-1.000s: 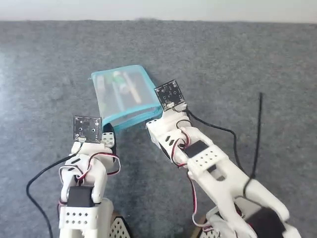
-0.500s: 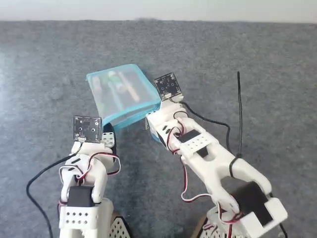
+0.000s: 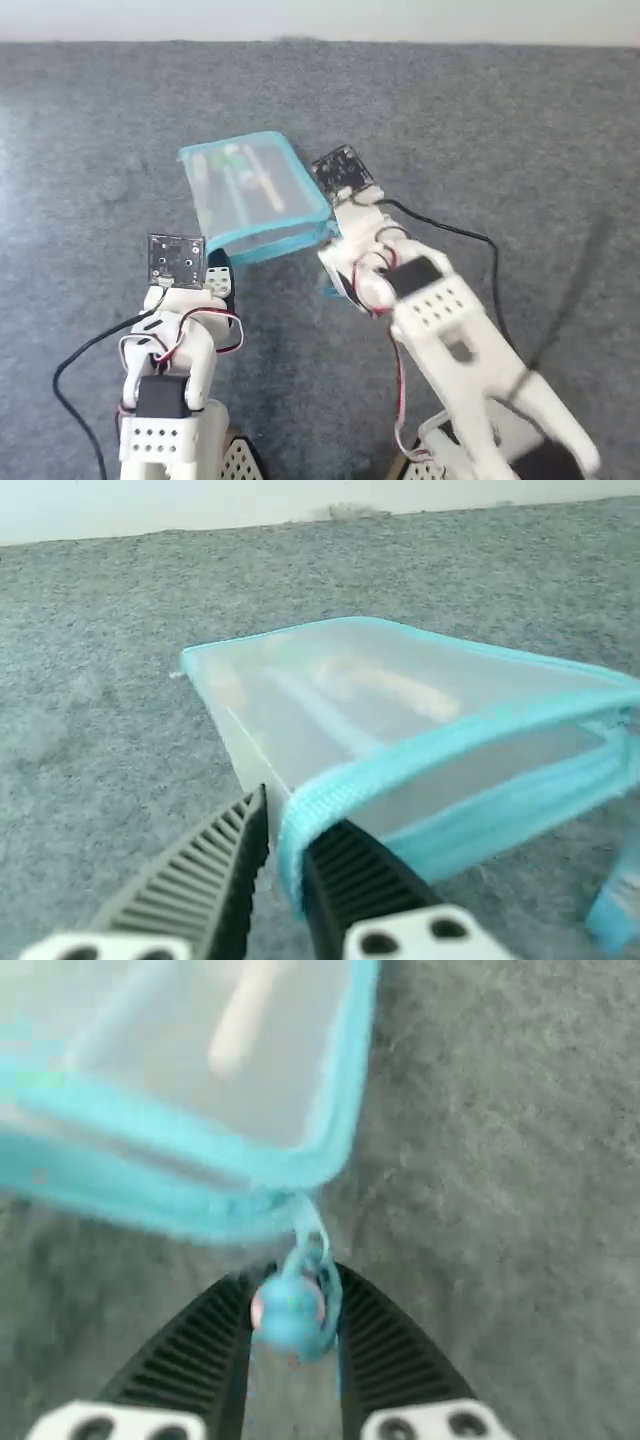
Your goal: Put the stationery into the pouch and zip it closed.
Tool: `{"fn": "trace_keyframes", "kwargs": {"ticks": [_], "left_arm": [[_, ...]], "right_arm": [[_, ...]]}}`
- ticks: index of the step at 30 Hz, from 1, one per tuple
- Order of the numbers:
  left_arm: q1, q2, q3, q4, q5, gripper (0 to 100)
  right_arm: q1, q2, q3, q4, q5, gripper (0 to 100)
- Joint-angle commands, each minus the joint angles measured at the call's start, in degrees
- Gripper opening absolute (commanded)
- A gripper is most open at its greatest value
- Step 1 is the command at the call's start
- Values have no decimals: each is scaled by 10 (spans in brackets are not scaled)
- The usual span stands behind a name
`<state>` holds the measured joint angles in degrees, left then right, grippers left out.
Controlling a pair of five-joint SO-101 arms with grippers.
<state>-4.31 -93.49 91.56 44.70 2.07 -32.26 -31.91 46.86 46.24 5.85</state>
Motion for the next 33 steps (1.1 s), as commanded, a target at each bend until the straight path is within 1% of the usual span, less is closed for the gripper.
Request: {"fn": "trace_keyframes", "kwargs": {"ticks": [1, 3, 5, 7, 11, 14, 18, 21, 23, 26, 28, 31, 33], "left_arm": [[7, -13, -15, -16, -2, 12], [7, -13, -15, -16, -2, 12], [7, -13, -15, -16, -2, 12], [7, -13, -15, -16, -2, 12], [7, -13, -15, -16, -2, 12], [7, -13, -15, -16, -2, 12], [7, -13, -15, -16, -2, 12], [7, -13, -15, -16, -2, 12], [7, -13, -15, -16, -2, 12], [7, -13, -15, -18, -2, 12], [7, -13, -15, -17, -2, 12], [7, -13, -15, -17, -2, 12], [7, -13, -15, -17, -2, 12]], "right_arm": [[-15, -116, -31, 79, 29, 7], [-12, -138, -31, 92, 42, 18], [-12, -138, -33, 111, 65, 50], [-13, -129, -34, 126, 83, 116], [-15, -92, -34, 138, 111, 282], [-15, -64, -34, 137, 119, 345], [-14, -45, -33, 138, 116, 347], [-16, -51, -29, 161, 113, 347], [-16, -57, -15, 157, 96, 349], [-18, -72, 15, 134, 78, 349], [-37, -90, 49, 116, 77, 348], [-87, -127, 129, 64, 77, 347], [-95, -153, 167, 19, 67, 347]]}}
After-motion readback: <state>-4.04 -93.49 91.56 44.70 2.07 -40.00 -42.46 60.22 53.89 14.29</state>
